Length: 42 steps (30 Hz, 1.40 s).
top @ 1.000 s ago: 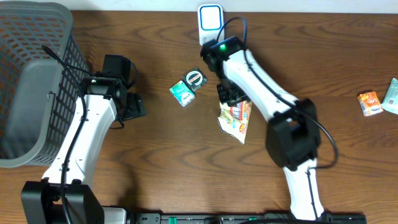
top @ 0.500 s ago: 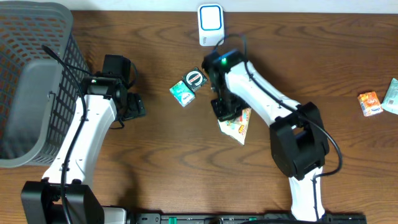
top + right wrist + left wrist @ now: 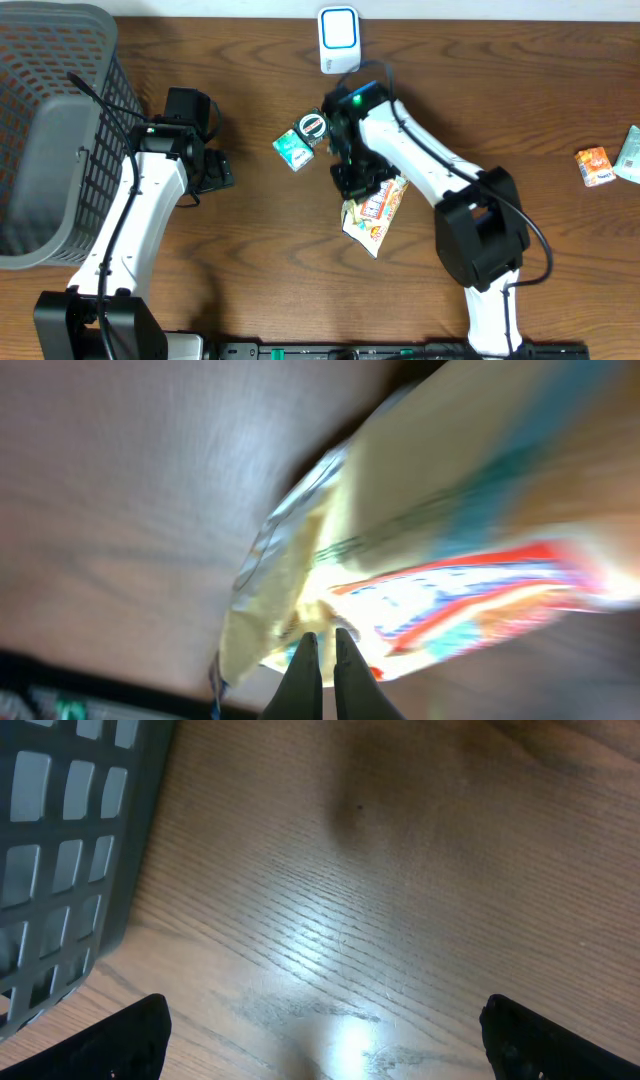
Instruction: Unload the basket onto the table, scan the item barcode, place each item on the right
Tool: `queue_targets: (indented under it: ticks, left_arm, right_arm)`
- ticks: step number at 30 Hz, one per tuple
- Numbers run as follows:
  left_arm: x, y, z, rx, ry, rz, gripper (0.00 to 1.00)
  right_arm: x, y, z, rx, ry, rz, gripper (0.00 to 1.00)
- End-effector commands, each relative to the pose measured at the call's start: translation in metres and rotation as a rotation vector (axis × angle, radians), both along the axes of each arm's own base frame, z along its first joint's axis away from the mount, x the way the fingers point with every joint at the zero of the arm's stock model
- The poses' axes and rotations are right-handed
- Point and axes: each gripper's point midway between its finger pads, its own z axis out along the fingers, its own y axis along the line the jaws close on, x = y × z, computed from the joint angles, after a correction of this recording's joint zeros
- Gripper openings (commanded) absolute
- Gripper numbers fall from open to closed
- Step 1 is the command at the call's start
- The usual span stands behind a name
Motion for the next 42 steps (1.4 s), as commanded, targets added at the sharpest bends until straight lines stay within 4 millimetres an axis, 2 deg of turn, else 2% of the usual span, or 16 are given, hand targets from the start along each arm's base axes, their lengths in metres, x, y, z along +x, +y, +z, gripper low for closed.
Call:
queue_targets:
  ticks: [1,5,10,14,19,21,24,26,29,31,34,36,37,39,41,42]
  left_arm:
    - [-0.002,0.004,0.0,0.018,0.002,0.02,0.98]
    - [-0.002,0.004,-0.001,0.018,0.003,0.019,0.98]
    - [-0.002,0.004,-0.001,0.018,0.003,0.019,0.98]
    - [-0.002,0.004,-0.001,0.018,0.002,0.019,0.98]
    - [-0.002,0.004,-0.001,0.018,0.002,0.02,0.98]
    - [-0.002,0.004,-0.001,0.018,0.003,0.019,0.98]
    - [-0.002,0.004,-0.001,0.018,0.003,0.019,0.98]
    - [-0.002,0.004,0.0,0.018,0.002,0.019,0.98]
    - [-0.002,0.004,-0.001,0.018,0.003,0.02,0.98]
    - [-0.002,0.004,-0.001,0.018,0.002,0.019,0.98]
    - [-0.002,0.004,0.0,0.018,0.002,0.019,0.98]
    - [-0.002,0.004,-0.001,0.018,0.003,0.019,0.98]
    - [-0.002,0.004,0.0,0.018,0.002,0.019,0.98]
    - [-0.002,0.004,-0.001,0.018,0.003,0.019,0.98]
    - [-0.002,0.004,-0.001,0.018,0.002,0.019,0.98]
    - [-0.002,0.004,0.0,0.018,0.002,0.019,0.98]
  right_arm:
    - [0.032,-0.036,0.024,-0.148,-0.178,-0.073,0.01]
    - [0.038,-0.045,0.022,-0.167,-0.187,-0.123,0.01]
    - [0.042,-0.044,0.012,-0.159,-0.203,-0.14,0.01]
    - [0.048,-0.042,-0.014,-0.145,-0.237,-0.149,0.01]
    - [0.057,-0.043,-0.064,-0.101,-0.31,-0.172,0.01]
    - [0.064,-0.043,-0.067,-0.084,-0.338,-0.183,0.01]
    - [0.086,-0.04,-0.057,-0.047,-0.4,-0.194,0.01]
    - [0.103,-0.038,-0.04,-0.023,-0.441,-0.202,0.01]
    - [0.125,-0.041,-0.002,-0.004,-0.48,-0.233,0.01]
    - [0.128,-0.042,0.02,0.009,-0.47,-0.245,0.01]
    - [0.108,-0.033,0.047,0.075,-0.361,-0.246,0.01]
    - [0.088,-0.026,0.051,0.11,-0.27,-0.241,0.02]
    - [0.068,-0.023,0.049,0.107,-0.192,-0.233,0.01]
    - [0.048,-0.023,0.039,0.072,-0.124,-0.214,0.01]
    - [0.02,-0.015,0.015,0.03,-0.054,-0.161,0.01]
    - [0.014,-0.011,0.008,0.024,-0.047,-0.146,0.01]
